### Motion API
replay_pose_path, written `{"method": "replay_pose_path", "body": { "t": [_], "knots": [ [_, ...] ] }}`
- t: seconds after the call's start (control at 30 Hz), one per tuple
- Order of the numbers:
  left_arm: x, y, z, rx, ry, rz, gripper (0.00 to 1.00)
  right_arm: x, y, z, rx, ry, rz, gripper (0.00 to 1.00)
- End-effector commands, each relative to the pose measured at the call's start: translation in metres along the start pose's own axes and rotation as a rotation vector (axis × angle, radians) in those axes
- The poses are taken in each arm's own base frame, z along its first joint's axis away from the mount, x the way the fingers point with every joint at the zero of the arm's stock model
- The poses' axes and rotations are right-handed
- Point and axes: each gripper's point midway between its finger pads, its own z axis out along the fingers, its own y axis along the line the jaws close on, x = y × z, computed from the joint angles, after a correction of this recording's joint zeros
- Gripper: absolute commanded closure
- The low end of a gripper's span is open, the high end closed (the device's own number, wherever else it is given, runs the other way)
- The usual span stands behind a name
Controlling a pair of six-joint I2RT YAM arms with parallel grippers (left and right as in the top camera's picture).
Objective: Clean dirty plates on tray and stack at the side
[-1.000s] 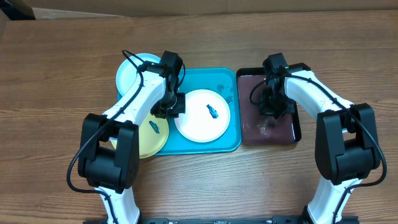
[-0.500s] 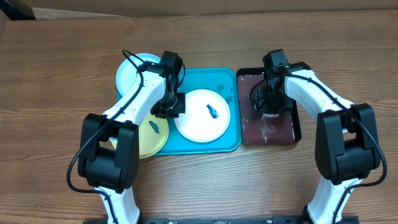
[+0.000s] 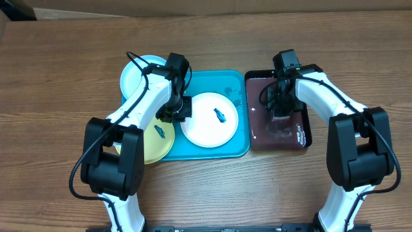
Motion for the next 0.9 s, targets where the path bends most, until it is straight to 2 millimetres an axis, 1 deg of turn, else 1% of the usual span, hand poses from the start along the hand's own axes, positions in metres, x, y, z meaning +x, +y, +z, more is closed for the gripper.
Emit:
{"method": "replay_pose_path", "body": {
  "t": [0.0, 0.07, 0.1, 0.23, 0.3, 0.47, 0.67, 0.8, 0.87],
  "knots": [
    [-0.004, -0.002, -0.001, -0.008, -0.01, -0.007, 0.85, -0.015, 0.001, -0.008, -0.003, -0.04, 0.005, 0.39],
    [-0.004, -0.002, -0.001, -0.008, -0.01, -0.007, 0.85, -0.018, 0.002, -0.013, -0.004, -0.047, 0.004, 0.34],
    [-0.004, -0.002, -0.001, -0.008, -0.01, -0.007, 0.85, -0.023, 0.001, -0.019, 0.001, -0.054, 0.005, 0.32],
    [-0.004, -0.002, -0.001, -0.008, -0.01, -0.007, 0.85, -0.03, 0.0, -0.033, 0.016, -0.059, 0.005, 0.33],
    [-0.004, -0.002, -0.001, -0.008, -0.01, -0.007, 0.85, -0.028, 0.0, -0.033, 0.017, -0.053, 0.005, 0.34],
    [-0.004, -0.002, -0.001, -0.008, -0.01, -0.007, 0.85, -0.017, -0.004, -0.024, 0.03, -0.018, 0.004, 0.35],
    [-0.004, -0.002, -0.001, -0.007, -0.011, -0.007, 0.85, -0.007, -0.005, -0.004, 0.025, -0.017, 0.003, 0.36],
    [-0.004, -0.002, -0.001, -0.008, -0.01, -0.007, 0.85, -0.005, -0.005, -0.002, 0.026, -0.015, 0.003, 0.37],
    [-0.004, -0.002, -0.001, -0.008, -0.01, -0.007, 0.85, -0.005, -0.005, -0.002, 0.025, -0.018, 0.003, 0.42]
  ]
}}
